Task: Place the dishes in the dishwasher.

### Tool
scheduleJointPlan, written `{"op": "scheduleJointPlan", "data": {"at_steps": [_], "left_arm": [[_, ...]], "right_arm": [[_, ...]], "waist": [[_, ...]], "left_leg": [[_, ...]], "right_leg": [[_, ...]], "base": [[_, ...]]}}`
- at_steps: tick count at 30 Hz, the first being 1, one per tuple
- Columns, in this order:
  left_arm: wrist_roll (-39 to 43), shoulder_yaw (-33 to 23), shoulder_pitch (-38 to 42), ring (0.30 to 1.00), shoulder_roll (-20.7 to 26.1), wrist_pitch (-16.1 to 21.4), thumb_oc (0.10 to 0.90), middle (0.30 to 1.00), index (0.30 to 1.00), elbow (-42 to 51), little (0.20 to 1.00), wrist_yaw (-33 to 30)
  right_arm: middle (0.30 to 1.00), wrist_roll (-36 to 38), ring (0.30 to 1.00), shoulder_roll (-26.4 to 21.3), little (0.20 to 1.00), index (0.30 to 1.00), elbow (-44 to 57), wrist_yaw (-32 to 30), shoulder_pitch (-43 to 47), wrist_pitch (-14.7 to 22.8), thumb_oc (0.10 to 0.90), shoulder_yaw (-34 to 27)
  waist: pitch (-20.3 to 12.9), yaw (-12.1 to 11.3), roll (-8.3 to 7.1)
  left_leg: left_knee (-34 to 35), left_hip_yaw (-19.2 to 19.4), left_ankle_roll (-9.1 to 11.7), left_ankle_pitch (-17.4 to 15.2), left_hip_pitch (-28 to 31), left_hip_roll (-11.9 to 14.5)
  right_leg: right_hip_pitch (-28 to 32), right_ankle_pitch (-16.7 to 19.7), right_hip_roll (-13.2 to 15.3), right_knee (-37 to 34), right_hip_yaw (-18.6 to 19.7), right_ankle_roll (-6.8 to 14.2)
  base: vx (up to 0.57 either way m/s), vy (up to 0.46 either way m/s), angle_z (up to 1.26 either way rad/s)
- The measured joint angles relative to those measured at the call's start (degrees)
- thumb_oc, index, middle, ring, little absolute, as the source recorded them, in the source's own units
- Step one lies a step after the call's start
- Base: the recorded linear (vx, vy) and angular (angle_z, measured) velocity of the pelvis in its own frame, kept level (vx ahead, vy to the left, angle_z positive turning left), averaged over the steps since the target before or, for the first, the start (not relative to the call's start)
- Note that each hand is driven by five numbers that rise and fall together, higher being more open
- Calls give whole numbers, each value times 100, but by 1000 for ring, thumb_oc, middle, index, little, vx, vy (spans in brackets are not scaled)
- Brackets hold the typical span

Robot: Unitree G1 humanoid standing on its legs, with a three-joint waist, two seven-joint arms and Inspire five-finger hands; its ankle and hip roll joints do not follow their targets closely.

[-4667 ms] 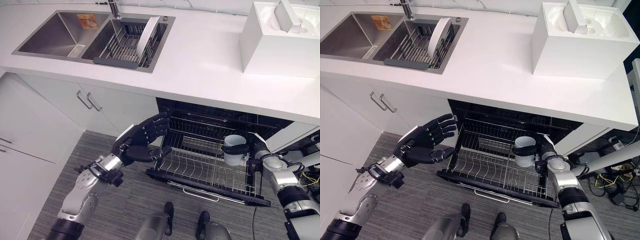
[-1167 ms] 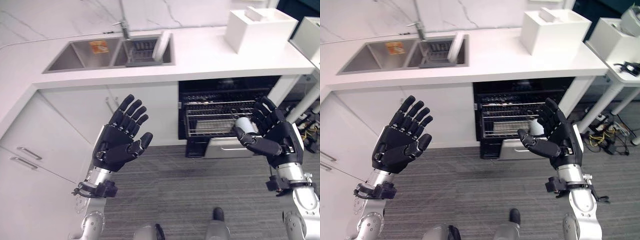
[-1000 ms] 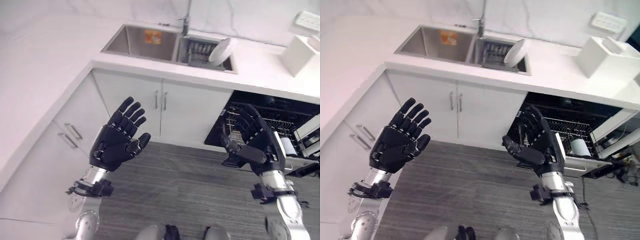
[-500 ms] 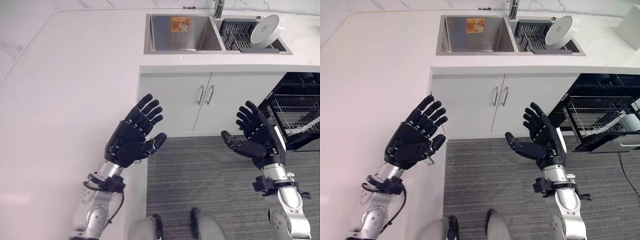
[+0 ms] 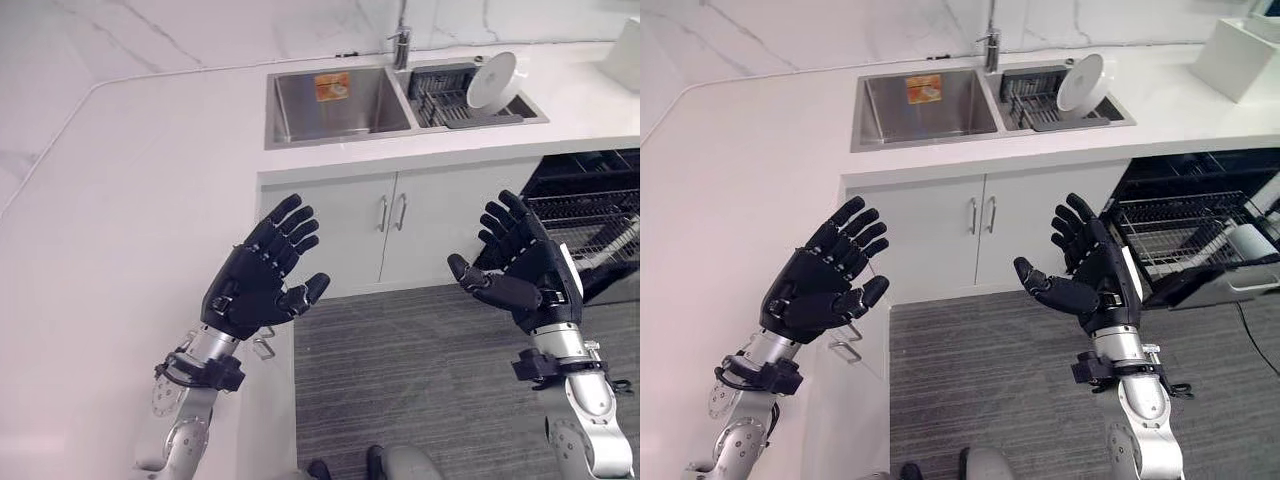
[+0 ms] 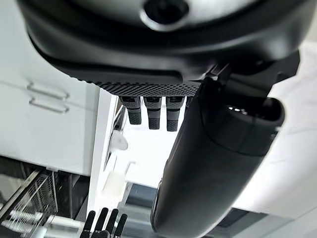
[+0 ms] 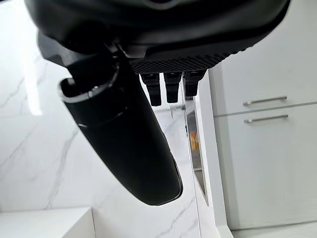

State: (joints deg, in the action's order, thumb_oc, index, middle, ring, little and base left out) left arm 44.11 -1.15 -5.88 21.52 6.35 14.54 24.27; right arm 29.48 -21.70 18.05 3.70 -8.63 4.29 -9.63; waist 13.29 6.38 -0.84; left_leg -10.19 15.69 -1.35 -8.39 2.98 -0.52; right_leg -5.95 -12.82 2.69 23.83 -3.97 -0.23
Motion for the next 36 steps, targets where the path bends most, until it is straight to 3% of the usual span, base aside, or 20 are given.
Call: {"op": "scheduleJointPlan", "data": {"at_steps": [9,11,12,14,16,17,18,19,20,21,22,23,25,26,27,28,32,33,34,36], "left_arm": [[-4,116,-21,900,1,1,800,900,900,2,900,-37],[-7,119,-152,900,-49,39,800,900,900,8,900,-154],[-34,125,-189,900,-45,45,800,900,900,20,900,-150],[-122,166,-194,900,-42,48,800,900,900,9,900,-153],[-229,337,-142,900,-31,46,800,900,900,-45,900,-170],[-239,390,-185,900,-46,30,800,900,900,-66,900,-176],[-282,397,-232,900,-38,22,800,900,900,-94,900,-182],[-329,409,-191,900,-48,21,800,900,900,-146,900,-234],[-416,409,-157,900,-45,20,800,900,900,-191,900,-244],[-423,401,-170,900,-42,21,800,900,900,-241,900,-253],[-441,371,-177,900,-39,40,800,900,900,-227,900,-279],[-450,360,-183,900,-34,57,800,900,900,-184,900,-311],[-508,309,-349,900,-21,73,800,900,900,-3,900,-446],[-512,286,-349,900,-59,70,800,900,900,14,900,-518],[-511,266,-344,900,-90,70,800,900,900,17,900,-586],[-519,215,-330,900,-82,70,800,900,900,30,900,-619],[-674,126,-4,900,-63,49,800,900,900,7,900,-646],[-678,128,117,900,-70,44,800,900,900,-60,900,-644],[-726,127,277,900,28,7,800,900,900,-74,900,-647],[-802,110,440,900,68,10,800,900,900,-61,900,-661]], "right_arm": [[900,1,900,-7,900,900,-1,155,-41,-101,800,27],[900,0,900,-56,900,900,-1,230,-21,-208,800,201],[900,0,900,-131,900,900,-1,366,-59,-229,800,223],[900,-1,900,-129,900,900,-41,402,-98,-283,800,221],[900,0,900,-135,900,900,-72,373,-60,-318,800,238],[900,0,900,-139,900,900,-152,369,99,-388,800,336],[900,1,900,-138,900,900,-293,383,333,-427,800,481],[900,1,900,-134,900,900,-463,380,563,-470,800,604],[900,1,900,-170,900,900,-445,399,518,-486,800,617],[900,0,900,-162,900,900,-438,416,325,-488,800,620],[900,-2,900,-161,900,900,-436,451,105,-496,800,620],[900,-1,900,-160,900,900,-431,463,22,-497,800,618],[900,-2,900,-196,900,900,-318,637,-117,-626,800,574],[900,-2,900,-217,900,900,-164,682,-195,-745,800,534],[900,-2,900,-277,900,900,-41,724,-193,-828,800,545],[900,-2,900,-273,900,900,83,807,-172,-832,800,565],[900,0,900,-197,900,900,315,902,49,-847,800,670],[900,0,900,-168,900,900,324,886,117,-922,800,654],[900,34,900,8,900,900,329,888,89,-974,800,660],[900,128,900,139,900,900,332,902,158,-1036,800,772]], "waist": [[-51,-87,53],[-62,-293,-92],[-73,-320,-72],[-57,-299,-175],[-37,-304,-284],[-28,-354,-296],[-2,-360,-248],[97,-391,-79],[190,-501,151],[188,-529,264],[153,-509,286],[148,-512,284],[136,-642,290],[129,-614,195],[127,-664,194],[119,-684,166],[-17,-742,-98],[-17,-804,-101],[-17,-773,-215],[-13,-850,-370]], "left_leg": [[-335,-34,53,27,-203,49],[-2262,-128,343,93,-1038,298],[-3020,-457,371,212,-1435,443],[-3756,-851,280,317,-1934,503],[-3009,-820,157,-79,-2012,203],[-1746,-788,133,-149,-1793,-55],[-607,-675,131,-71,-1692,-223],[-293,-619,235,43,-1954,-216],[-441,-592,285,198,-2230,-27],[-696,-462,267,268,-2480,115],[-1044,-154,225,234,-2688,240],[-1129,-246,227,239,-2688,239],[-973,-809,222,290,-2179,213],[-844,-680,19,540,-1991,4],[-998,-559,-150,546,-1899,-43],[-1145,-470,-652,534,-1777,-113],[-1224,-332,-860,49,-1548,-291],[-1207,-377,-939,41,-1449,-273],[-1168,-529,-964,32,-1365,-298],[-974,-673,-958,30,-1217,-287]], "right_leg": [[-103,-10,-66,3,-9,-67],[-140,-53,-107,148,234,-259],[-143,-71,-264,187,282,-369],[-128,-69,-381,272,283,-518],[-94,-48,-405,127,355,-441],[-18,63,-409,-79,481,-394],[156,218,-468,-363,543,-372],[441,333,-663,-696,550,-396],[609,236,-867,-721,487,-602],[710,56,-956,-604,412,-684],[763,-226,-946,-480,367,-622],[774,-304,-897,-427,401,-635],[863,-508,-792,-338,715,-363],[994,-684,-567,-255,786,-134],[1168,-770,-469,-283,826,24],[1366,-843,-375,-304,710,158],[1586,-459,-81,-274,4,621],[1190,-283,-41,633,23,1001],[476,-23,-88,2184,49,1387],[-669,112,-178,3468,77,1302]], "base": [[55,-76,1],[131,-210,-65],[132,-144,-64],[193,12,-15],[271,111,-3],[288,124,-27],[320,117,-39],[314,103,-43],[401,161,-24],[365,169,-7],[452,227,10],[361,195,-24],[365,207,-56],[338,208,-47],[310,205,-43],[338,226,-44],[218,209,-12],[90,113,32],[137,128,41],[150,19,50]]}}
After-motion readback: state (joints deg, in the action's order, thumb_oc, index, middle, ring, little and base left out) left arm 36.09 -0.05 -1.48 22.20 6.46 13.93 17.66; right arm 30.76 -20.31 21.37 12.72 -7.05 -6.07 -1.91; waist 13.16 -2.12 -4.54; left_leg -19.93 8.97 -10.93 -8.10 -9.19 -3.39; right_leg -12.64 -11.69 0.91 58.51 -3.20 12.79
